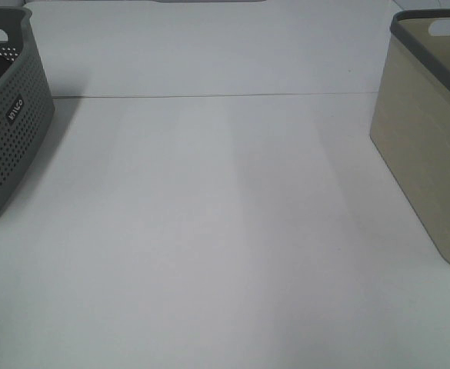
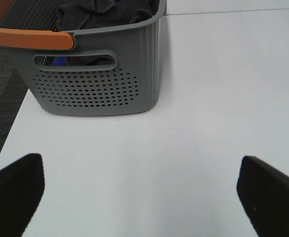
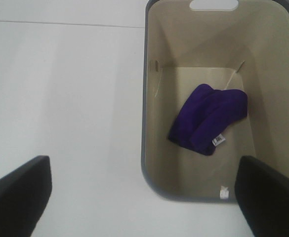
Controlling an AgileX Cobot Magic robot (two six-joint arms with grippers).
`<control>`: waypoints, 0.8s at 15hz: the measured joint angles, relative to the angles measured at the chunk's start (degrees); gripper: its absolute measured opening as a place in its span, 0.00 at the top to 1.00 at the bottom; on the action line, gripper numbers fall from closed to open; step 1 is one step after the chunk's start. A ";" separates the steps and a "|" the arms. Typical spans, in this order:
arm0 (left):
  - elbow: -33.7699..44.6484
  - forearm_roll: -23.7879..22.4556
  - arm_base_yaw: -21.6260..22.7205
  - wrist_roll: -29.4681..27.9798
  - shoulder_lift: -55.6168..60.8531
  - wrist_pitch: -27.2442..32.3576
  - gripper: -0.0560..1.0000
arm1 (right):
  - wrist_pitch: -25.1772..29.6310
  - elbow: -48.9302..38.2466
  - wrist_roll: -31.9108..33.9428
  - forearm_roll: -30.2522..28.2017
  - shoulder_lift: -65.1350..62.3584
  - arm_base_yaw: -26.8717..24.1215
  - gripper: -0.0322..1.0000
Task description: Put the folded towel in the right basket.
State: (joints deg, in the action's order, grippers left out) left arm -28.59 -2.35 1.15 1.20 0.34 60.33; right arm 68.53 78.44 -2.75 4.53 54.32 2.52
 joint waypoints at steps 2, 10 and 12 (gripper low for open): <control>0.00 0.00 0.00 0.00 0.00 0.00 0.01 | -0.92 -8.65 0.00 -0.17 -10.49 0.00 0.03; 0.00 0.00 0.00 0.00 0.00 0.00 0.01 | -2.98 -42.17 -0.06 -2.86 -49.96 0.00 0.03; 0.00 0.00 0.00 0.00 0.00 0.00 0.01 | -3.67 -47.27 0.00 -2.86 -54.37 0.00 0.03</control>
State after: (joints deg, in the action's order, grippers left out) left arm -28.59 -2.35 1.15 1.20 0.34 60.33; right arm 64.86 31.17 -2.75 1.66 -0.06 2.52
